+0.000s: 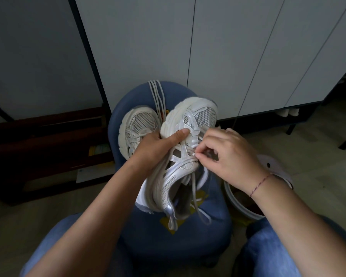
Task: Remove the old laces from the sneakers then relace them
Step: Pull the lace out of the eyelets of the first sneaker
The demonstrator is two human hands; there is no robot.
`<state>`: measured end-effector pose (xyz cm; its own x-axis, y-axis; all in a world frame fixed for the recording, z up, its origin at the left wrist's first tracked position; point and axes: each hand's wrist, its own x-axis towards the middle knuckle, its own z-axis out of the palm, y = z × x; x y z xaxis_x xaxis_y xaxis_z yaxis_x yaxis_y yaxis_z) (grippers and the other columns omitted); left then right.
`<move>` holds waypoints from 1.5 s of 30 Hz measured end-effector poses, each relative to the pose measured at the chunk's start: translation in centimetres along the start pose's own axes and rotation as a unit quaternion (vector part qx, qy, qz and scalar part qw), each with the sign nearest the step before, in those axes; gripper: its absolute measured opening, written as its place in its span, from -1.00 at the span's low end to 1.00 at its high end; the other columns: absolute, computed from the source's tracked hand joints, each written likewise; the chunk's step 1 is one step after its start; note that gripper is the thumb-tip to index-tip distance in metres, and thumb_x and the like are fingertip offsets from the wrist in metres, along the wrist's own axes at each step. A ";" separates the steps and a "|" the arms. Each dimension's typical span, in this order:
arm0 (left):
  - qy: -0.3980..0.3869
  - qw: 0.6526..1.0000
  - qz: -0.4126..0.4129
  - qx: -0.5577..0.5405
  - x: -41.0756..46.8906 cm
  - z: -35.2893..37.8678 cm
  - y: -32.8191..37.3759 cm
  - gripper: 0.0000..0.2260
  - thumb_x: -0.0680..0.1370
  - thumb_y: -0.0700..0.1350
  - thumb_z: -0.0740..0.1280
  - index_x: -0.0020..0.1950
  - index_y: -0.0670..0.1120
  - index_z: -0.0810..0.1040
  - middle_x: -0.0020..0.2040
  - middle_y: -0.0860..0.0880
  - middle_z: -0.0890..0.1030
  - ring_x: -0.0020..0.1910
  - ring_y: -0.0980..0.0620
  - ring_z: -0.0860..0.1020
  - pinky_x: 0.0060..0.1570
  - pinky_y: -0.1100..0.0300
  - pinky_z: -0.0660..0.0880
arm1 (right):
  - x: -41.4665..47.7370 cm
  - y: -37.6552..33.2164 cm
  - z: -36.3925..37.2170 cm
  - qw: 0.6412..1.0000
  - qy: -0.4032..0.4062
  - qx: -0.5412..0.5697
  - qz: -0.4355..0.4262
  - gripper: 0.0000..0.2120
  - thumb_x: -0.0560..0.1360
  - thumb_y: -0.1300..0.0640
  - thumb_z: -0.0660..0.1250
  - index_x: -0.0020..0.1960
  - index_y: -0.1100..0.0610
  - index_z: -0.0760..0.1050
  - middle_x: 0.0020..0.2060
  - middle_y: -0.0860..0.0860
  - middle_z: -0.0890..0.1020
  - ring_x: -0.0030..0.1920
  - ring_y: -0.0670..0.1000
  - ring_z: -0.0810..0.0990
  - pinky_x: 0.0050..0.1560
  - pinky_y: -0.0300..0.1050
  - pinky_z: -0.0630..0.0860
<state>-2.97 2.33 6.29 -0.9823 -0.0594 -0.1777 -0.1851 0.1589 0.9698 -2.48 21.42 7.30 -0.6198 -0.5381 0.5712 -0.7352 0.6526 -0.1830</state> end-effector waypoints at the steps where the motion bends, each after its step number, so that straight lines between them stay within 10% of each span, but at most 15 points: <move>1: -0.002 1.000 -0.007 0.005 0.0 0.0 -0.1 -0.58 0.40 0.19 0.49 0.09 -0.08 0.64 -0.16 0.04 0.73 -0.18 0.11 0.70 -0.11 0.23 0.59 | 0.0 0.0 0.2 1.000 -0.009 -0.002 -0.001 -0.87 0.41 0.05 0.32 -0.26 0.08 0.54 -0.28 -0.14 0.46 -0.29 -0.19 0.35 -0.14 -0.33 0.18; 7: -0.008 1.000 -0.002 -0.004 0.0 0.2 -0.3 -0.54 0.42 0.21 0.45 0.14 -0.11 0.63 -0.09 0.01 0.73 -0.13 0.08 0.70 -0.03 0.19 0.61 | -0.3 0.3 0.7 0.956 0.000 0.262 0.132 -0.93 0.40 0.08 0.26 -0.26 0.01 0.44 -0.28 -0.19 0.46 -0.27 -0.26 0.45 -0.19 -0.46 0.32; 12: 0.001 0.999 0.020 -0.030 -0.2 0.4 0.0 -0.63 0.46 0.19 0.42 0.11 -0.03 0.62 -0.12 0.08 0.73 -0.16 0.14 0.69 -0.10 0.27 0.60 | 0.0 -0.1 1.1 0.765 0.092 0.550 0.321 -0.91 0.40 0.15 0.22 -0.19 0.11 0.48 -0.39 -0.02 0.43 -0.34 -0.16 0.40 -0.19 -0.27 0.36; 20: 0.017 0.999 0.033 0.008 -0.2 0.7 -0.2 -0.41 0.29 0.35 0.43 0.16 -0.01 0.62 -0.03 0.06 0.72 -0.05 0.07 0.69 0.11 0.04 0.60 | -0.4 -0.6 0.0 0.952 -0.012 0.257 0.165 -0.65 0.45 -0.22 0.28 -0.10 0.08 0.42 -0.26 -0.09 0.51 -0.25 -0.13 0.49 -0.22 -0.25 0.47; 26: 0.004 0.999 0.037 -0.025 -0.2 0.9 -0.2 -0.57 0.44 0.20 0.43 0.18 -0.03 0.61 -0.05 0.06 0.73 -0.08 0.12 0.69 0.02 0.17 0.60 | -0.2 0.0 0.4 0.965 0.020 0.221 0.140 -0.72 0.49 -0.07 0.32 -0.25 0.11 0.42 -0.36 -0.11 0.46 -0.29 -0.14 0.45 -0.24 -0.24 0.39; 28: -0.007 0.998 0.034 -0.054 -0.4 1.0 -0.2 -0.52 0.41 0.22 0.42 0.22 -0.04 0.59 -0.02 0.05 0.72 -0.05 0.09 0.69 0.05 0.15 0.59 | 0.0 -0.3 0.2 0.885 0.059 0.412 0.208 -0.79 0.50 0.02 0.32 -0.28 0.05 0.45 -0.40 -0.11 0.44 -0.35 -0.17 0.40 -0.28 -0.30 0.35; 31: -0.014 0.996 0.035 -0.076 -0.6 1.4 -0.2 -0.42 0.36 0.29 0.38 0.27 -0.01 0.57 0.03 0.05 0.72 -0.01 0.08 0.69 0.10 0.13 0.58 | 0.5 0.0 -0.2 0.590 0.155 0.723 0.323 -0.78 0.46 0.11 0.26 -0.34 0.13 0.38 -0.42 -0.01 0.37 -0.41 -0.10 0.32 -0.34 -0.26 0.28; 32: -0.012 0.996 0.037 -0.077 -0.7 1.6 -0.2 -0.43 0.35 0.29 0.38 0.25 0.00 0.58 0.02 0.05 0.72 -0.02 0.09 0.69 0.10 0.12 0.58 | 0.5 0.2 -0.3 0.549 0.154 0.747 0.342 -0.76 0.45 0.09 0.28 -0.36 0.13 0.36 -0.40 0.01 0.37 -0.39 -0.08 0.33 -0.29 -0.21 0.27; 33: -0.009 0.996 0.036 -0.075 -0.8 1.8 -0.2 -0.46 0.35 0.29 0.38 0.21 0.02 0.59 0.01 0.06 0.72 -0.02 0.08 0.69 0.11 0.11 0.57 | 0.5 0.4 -0.5 0.561 0.140 0.736 0.351 -0.75 0.42 0.08 0.32 -0.36 0.12 0.36 -0.37 0.03 0.39 -0.34 -0.05 0.35 -0.23 -0.16 0.27; 36: -0.011 0.998 0.045 -0.048 -0.8 2.1 -0.6 -0.54 0.34 0.29 0.40 0.09 0.03 0.62 -0.03 0.06 0.73 -0.03 0.05 0.69 0.15 0.00 0.57 | 0.0 0.5 -0.8 0.783 0.095 0.524 0.320 -0.88 0.39 0.11 0.30 -0.29 0.11 0.43 -0.30 0.03 0.52 -0.24 -0.06 0.46 -0.15 -0.18 0.35; 39: 0.005 0.999 0.048 -0.024 -0.6 2.2 -0.8 -0.63 0.36 0.26 0.43 -0.02 0.02 0.63 -0.11 0.08 0.73 -0.10 0.09 0.70 0.10 0.04 0.59 | -0.3 -0.1 -1.0 0.925 0.043 0.308 0.217 -0.83 0.45 -0.03 0.28 -0.19 0.07 0.47 -0.32 -0.13 0.57 -0.27 -0.18 0.52 -0.20 -0.32 0.40; 45: 0.010 0.998 0.056 -0.005 -0.5 2.2 -0.9 -0.51 0.33 0.29 0.41 0.07 -0.03 0.65 -0.10 0.06 0.73 -0.10 0.11 0.69 0.03 0.11 0.60 | -0.5 -0.3 -0.5 0.986 -0.019 0.059 0.152 -0.62 0.32 -0.33 0.32 -0.25 -0.02 0.38 -0.39 -0.16 0.49 -0.29 -0.15 0.45 -0.08 -0.11 0.34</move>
<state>-2.43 4.37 5.14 -0.9961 -0.0606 -0.0647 -0.0735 0.1555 0.9851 -1.83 21.81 7.45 -0.8249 -0.3481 0.4453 -0.5391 0.7212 -0.4349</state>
